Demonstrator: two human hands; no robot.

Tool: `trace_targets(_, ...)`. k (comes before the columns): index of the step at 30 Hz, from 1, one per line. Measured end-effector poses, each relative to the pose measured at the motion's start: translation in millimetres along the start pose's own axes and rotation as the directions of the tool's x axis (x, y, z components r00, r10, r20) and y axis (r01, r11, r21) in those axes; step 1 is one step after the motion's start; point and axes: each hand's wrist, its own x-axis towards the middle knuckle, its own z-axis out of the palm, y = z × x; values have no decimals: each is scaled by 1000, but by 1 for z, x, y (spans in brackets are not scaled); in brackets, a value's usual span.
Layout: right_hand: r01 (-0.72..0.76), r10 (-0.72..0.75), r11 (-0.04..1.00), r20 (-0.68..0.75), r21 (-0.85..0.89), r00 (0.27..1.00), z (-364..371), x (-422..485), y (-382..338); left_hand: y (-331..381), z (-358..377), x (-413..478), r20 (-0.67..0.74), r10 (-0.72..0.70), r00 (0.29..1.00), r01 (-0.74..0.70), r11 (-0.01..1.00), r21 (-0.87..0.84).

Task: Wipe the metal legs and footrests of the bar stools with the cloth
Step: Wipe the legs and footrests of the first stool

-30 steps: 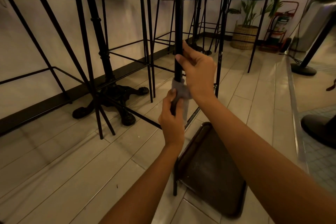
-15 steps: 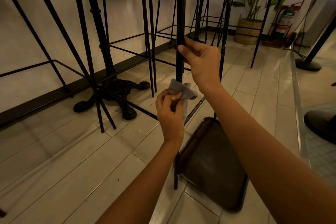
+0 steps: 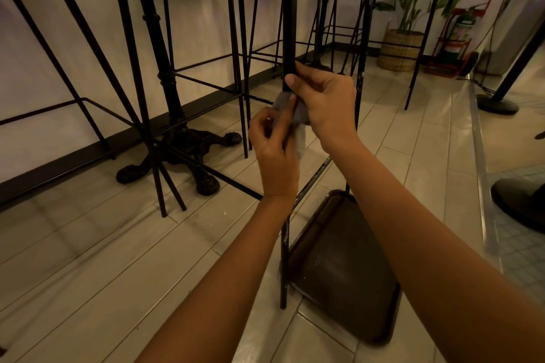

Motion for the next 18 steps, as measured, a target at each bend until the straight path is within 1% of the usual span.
trace_targets(5, 3, -3, 1000, -4, 2, 1000, 0, 0, 1, -22, -9, -20, 88, 55, 995, -64, 993, 104)
trace_targets(8, -10, 11, 999, -4, 32, 1000, 1, 0, 2, -31, -17, -41, 161, 2, 987, -25, 990, 140)
trace_targets(10, -15, 15, 999, -5, 31, 1000, 1, 0, 2, -31, -22, -53, 182, -31, 983, 6, 990, 138)
trace_targets(12, -22, 22, 999, 3, 27, 1000, 1, 1, 2, -24, -21, -54, 171, -63, 983, 43, 992, 118)
trace_targets(15, -27, 27, 999, 13, 35, 1000, 0, 1, 2, -9, -12, -43, 114, -107, 988, 101, 993, 60)
trace_targets(18, -23, 23, 999, 14, 38, 1000, 0, 1, 4, -8, -7, -36, 90, -60, 994, 55, 997, 61)
